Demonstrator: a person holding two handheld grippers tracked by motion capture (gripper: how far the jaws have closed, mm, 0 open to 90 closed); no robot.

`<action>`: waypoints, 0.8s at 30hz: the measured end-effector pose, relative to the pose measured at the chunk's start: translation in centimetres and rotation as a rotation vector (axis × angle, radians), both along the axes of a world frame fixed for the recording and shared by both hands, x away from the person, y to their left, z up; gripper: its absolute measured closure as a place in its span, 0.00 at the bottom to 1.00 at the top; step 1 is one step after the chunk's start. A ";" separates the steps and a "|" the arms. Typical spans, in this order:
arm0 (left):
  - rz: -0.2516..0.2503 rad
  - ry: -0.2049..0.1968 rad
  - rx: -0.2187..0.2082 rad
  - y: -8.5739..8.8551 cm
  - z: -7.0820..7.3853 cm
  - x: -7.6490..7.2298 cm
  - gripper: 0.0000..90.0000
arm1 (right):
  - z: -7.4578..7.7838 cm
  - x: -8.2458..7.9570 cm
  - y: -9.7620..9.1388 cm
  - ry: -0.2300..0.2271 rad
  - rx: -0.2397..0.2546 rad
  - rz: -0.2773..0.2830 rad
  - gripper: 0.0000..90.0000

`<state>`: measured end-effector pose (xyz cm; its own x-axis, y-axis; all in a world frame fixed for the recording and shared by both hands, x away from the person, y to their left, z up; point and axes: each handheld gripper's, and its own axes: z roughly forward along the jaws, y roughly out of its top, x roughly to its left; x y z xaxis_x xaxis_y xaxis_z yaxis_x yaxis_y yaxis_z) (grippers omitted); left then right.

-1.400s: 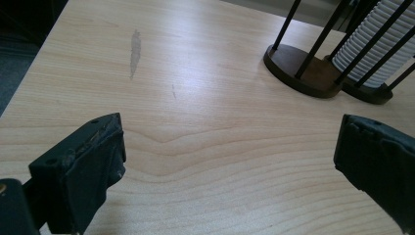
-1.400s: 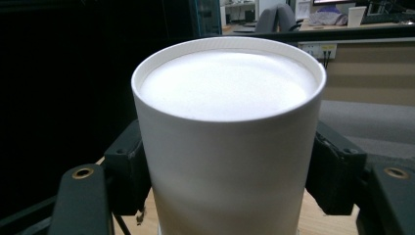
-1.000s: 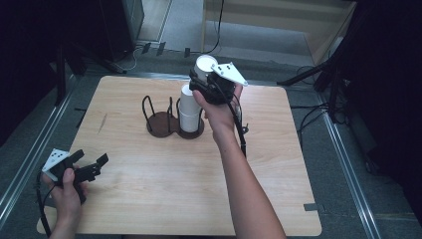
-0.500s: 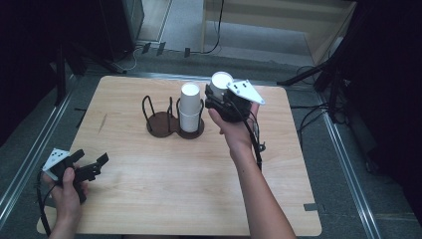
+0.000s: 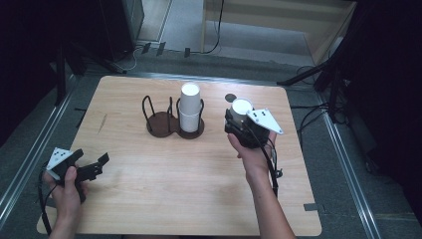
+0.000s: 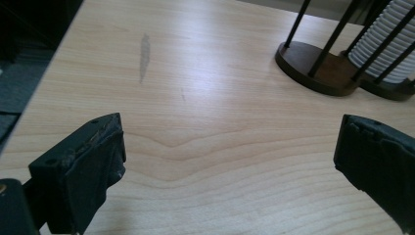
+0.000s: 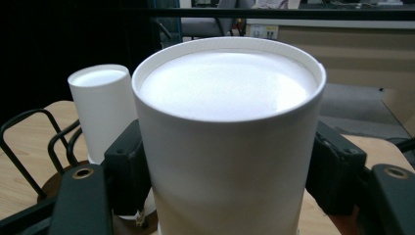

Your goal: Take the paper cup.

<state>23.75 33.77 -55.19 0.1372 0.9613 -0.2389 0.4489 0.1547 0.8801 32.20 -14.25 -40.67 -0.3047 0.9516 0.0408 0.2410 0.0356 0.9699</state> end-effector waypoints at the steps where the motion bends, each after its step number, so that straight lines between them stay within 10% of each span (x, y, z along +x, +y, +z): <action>1: 0.012 -0.005 0.011 -0.1 0.1 -0.1 0.00 | -0.3 -0.2 -0.3 0.002 0.010 0.000 0.32; 24: -0.114 -0.050 0.012 -4.7 3.3 -0.2 0.00 | -5.5 -4.7 -3.3 0.031 0.043 0.037 0.32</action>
<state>23.50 29.10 -51.90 0.2572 0.9415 -0.2176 0.4188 0.0944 0.9032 27.47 -17.51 -46.19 -0.3379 0.9367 0.0916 0.2701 0.0033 0.9628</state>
